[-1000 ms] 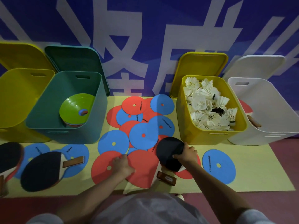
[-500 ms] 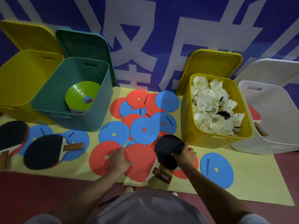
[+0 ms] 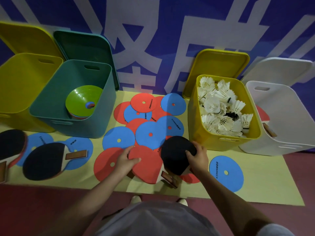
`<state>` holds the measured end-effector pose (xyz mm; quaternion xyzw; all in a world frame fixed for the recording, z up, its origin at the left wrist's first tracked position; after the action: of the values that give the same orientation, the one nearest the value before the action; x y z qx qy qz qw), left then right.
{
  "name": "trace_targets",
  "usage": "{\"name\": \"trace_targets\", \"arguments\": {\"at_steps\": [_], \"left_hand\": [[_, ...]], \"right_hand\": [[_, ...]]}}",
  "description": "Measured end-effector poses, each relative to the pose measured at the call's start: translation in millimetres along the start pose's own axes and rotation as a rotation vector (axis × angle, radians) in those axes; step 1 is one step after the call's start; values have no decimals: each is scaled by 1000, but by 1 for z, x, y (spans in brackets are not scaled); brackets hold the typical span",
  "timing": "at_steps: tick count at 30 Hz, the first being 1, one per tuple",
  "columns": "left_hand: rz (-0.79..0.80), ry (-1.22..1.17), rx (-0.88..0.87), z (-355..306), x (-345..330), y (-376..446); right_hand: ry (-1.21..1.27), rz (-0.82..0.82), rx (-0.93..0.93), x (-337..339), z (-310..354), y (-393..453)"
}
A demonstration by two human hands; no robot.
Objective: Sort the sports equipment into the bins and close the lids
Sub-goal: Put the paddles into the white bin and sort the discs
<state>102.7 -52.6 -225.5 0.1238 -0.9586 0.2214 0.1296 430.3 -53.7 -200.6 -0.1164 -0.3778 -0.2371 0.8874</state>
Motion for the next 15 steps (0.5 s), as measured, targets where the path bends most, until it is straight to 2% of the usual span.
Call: {"name": "trace_targets", "arguments": {"at_steps": [4, 7, 10, 15], "left_hand": [[-16, -85, -60, -26, -7, 10], [1, -126, -122, -51, -17, 9], [-22, -157, -211, -87, -12, 12], [-84, -320, -302, -174, 6, 21]], "right_hand": [[-16, 137, 211, -3, 33, -9], [-14, 129, 247, 0, 51, -16], [143, 70, 182, 13, 63, -17], [540, -193, -25, 72, 68, 1]]}}
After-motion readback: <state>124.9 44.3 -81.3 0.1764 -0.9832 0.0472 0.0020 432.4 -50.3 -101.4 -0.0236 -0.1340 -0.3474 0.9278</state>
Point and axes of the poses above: each hand's wrist, its own y-axis towards the middle knuckle, its own x-axis out of the back of the hand, z = x × y, the point moved 9 cm from there along y, towards the middle knuckle, and after that the axes turned 12 degrees about -z, right-handed, at the moved point
